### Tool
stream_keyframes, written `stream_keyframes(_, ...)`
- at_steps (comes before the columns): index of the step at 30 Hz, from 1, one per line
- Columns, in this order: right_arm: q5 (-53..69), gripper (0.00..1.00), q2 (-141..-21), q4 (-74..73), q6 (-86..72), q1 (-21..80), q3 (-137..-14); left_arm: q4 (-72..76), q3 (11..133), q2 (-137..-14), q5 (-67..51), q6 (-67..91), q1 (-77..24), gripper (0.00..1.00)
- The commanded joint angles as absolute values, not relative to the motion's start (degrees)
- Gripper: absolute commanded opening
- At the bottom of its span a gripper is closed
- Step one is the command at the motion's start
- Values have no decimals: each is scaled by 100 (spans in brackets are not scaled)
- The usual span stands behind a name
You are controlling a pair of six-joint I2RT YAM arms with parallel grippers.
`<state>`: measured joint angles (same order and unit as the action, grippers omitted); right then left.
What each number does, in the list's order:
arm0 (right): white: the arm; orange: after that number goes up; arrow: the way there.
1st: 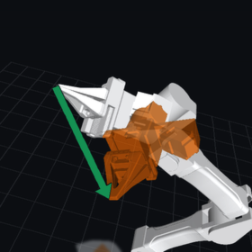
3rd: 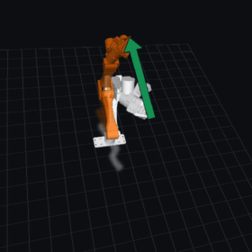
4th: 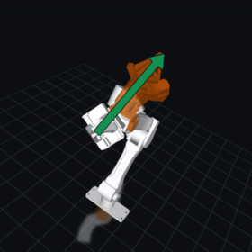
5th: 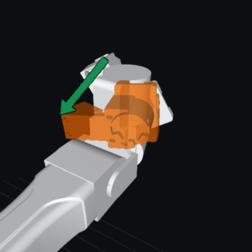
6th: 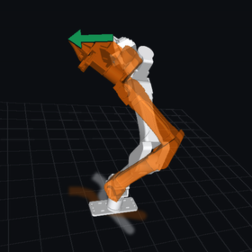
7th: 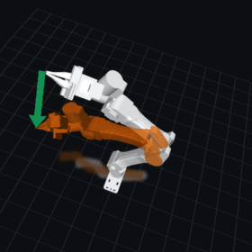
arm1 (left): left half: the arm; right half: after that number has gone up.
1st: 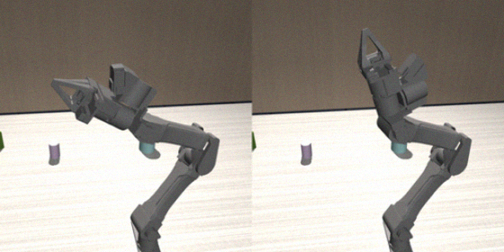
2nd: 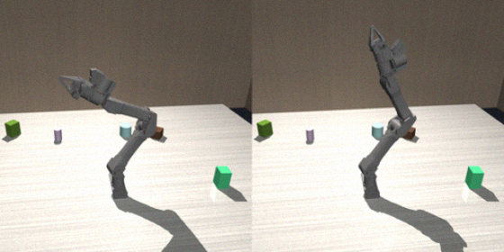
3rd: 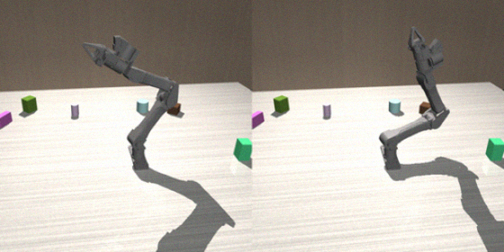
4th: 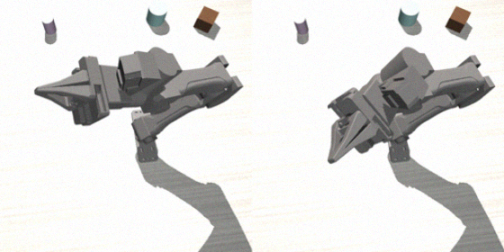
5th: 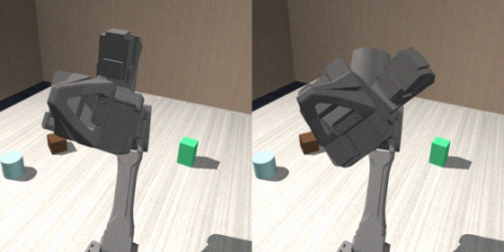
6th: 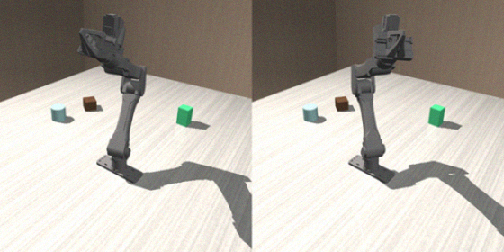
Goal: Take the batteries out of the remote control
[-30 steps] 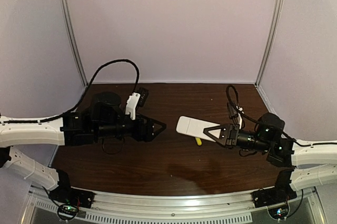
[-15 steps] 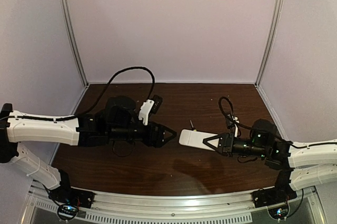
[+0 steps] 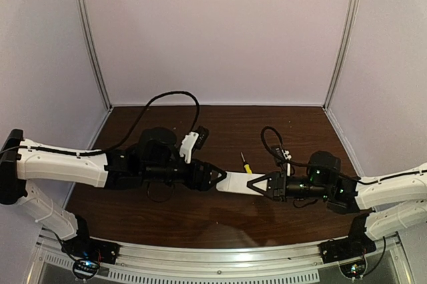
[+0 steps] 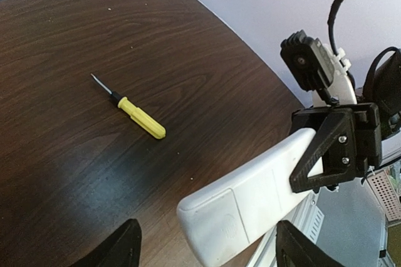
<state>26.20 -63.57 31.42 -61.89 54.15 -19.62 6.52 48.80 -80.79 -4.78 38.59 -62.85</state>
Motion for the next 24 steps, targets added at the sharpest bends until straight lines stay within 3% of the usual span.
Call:
stream_keyframes(1,2842,0,-6411,3544,-6120,5450,-2191,962,4708,-8067,-450,4008,-6317,76)
stream_keyframes(24,3058,0,-6507,3730,-6095,5449,-2285,1437,4463,-8071,-888,4120,-6319,60)
